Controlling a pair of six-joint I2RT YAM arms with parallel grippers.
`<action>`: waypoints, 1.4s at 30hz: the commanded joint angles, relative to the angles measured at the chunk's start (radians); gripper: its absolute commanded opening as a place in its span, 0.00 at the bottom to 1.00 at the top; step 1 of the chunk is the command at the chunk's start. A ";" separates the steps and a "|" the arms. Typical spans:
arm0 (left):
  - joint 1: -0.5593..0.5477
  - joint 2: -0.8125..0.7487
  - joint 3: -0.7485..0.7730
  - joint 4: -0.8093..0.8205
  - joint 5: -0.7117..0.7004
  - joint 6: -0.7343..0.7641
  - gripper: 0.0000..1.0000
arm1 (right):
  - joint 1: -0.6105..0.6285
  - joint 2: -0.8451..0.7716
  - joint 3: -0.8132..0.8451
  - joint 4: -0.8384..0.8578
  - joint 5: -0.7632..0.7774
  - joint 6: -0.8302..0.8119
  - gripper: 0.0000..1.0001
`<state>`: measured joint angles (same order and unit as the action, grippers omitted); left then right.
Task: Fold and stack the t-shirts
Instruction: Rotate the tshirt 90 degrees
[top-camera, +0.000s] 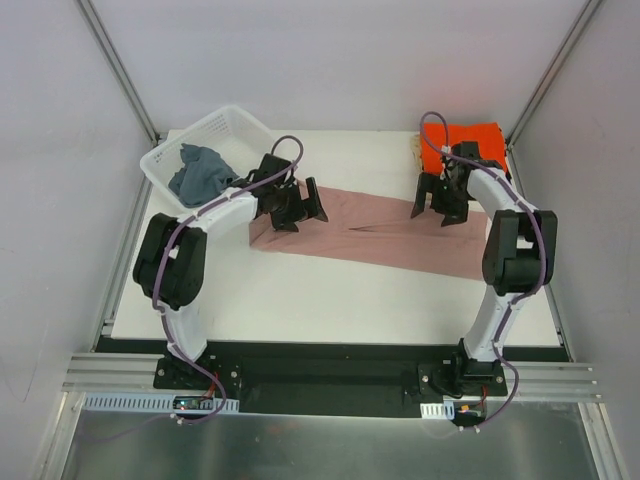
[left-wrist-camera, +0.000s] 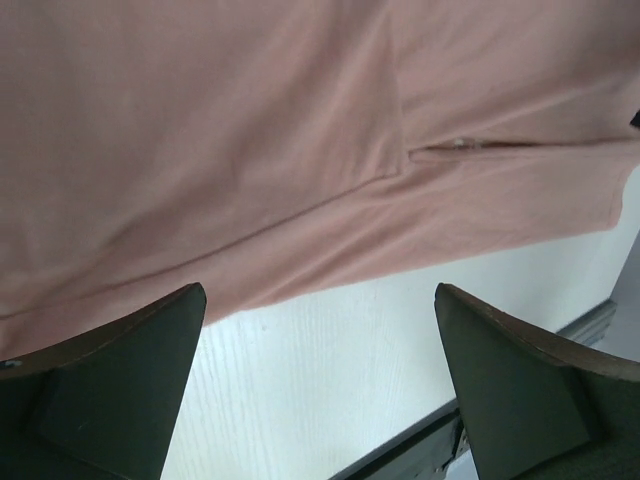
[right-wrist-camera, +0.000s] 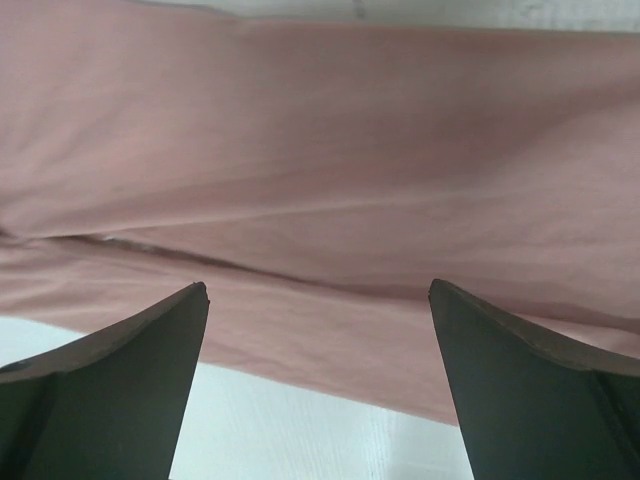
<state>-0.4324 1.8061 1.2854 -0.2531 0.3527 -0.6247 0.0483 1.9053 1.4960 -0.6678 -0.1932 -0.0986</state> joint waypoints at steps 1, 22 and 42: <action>0.007 0.081 0.066 -0.054 -0.073 -0.055 0.99 | -0.005 0.073 0.041 -0.015 -0.028 -0.023 0.97; 0.026 0.711 0.875 -0.222 0.081 -0.084 0.99 | 0.180 -0.359 -0.683 0.125 -0.279 0.273 0.97; 0.070 0.943 1.249 0.133 0.083 -0.308 0.99 | 0.659 -0.340 -0.470 0.120 -0.096 0.389 0.97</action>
<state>-0.3946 2.7632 2.5256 -0.1978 0.4641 -0.9073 0.7055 1.6390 0.9657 -0.3927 -0.5030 0.3099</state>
